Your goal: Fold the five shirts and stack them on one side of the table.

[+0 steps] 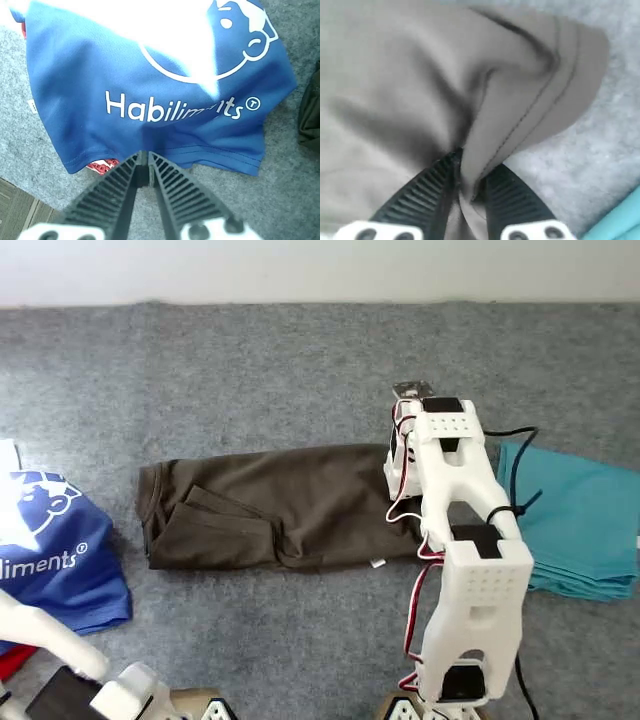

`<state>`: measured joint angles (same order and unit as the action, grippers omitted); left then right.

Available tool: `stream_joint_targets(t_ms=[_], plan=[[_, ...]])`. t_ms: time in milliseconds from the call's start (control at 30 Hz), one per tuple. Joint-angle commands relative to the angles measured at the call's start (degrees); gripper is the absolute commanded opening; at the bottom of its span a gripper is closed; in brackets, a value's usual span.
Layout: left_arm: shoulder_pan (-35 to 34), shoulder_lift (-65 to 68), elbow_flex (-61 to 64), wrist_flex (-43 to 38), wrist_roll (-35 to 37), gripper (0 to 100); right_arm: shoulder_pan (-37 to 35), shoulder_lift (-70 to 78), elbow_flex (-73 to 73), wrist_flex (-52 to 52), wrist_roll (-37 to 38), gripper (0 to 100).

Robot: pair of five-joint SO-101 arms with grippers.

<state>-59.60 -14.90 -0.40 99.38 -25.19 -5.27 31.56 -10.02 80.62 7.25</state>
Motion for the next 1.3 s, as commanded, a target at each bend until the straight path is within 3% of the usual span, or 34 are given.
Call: stream_joint_targets(t_ms=[0, 300, 467, 633, 867, 1033, 1267], plan=[[0.5, -0.7, -2.0, 1.1, 0.2, 2, 0.0, -7.1, -0.4, 4.3, 5.4, 0.9], [0.5, -0.8, -2.2, 1.1, 0.2, 2, 12.7, -21.1, -0.4, 10.0, 23.1, 0.9], [0.6, -0.8, -2.2, 1.1, 0.2, 2, 12.6, -26.9, -0.4, 14.5, 28.0, 0.9], [3.1, -0.8, -2.0, 1.1, 0.4, 2, 3.9, -33.5, -0.4, 18.8, 28.6, 0.9], [5.7, -3.9, -1.9, 1.1, 0.5, 2, -16.7, -37.1, -0.5, 18.0, 22.9, 1.0], [5.6, -7.7, -1.5, 1.1, 0.4, 2, -28.7, -32.3, -0.5, 9.0, 19.2, 1.0], [5.4, -11.9, 4.2, 1.0, 0.4, 2, -34.6, -20.4, -6.2, -4.5, 17.1, 0.9]])
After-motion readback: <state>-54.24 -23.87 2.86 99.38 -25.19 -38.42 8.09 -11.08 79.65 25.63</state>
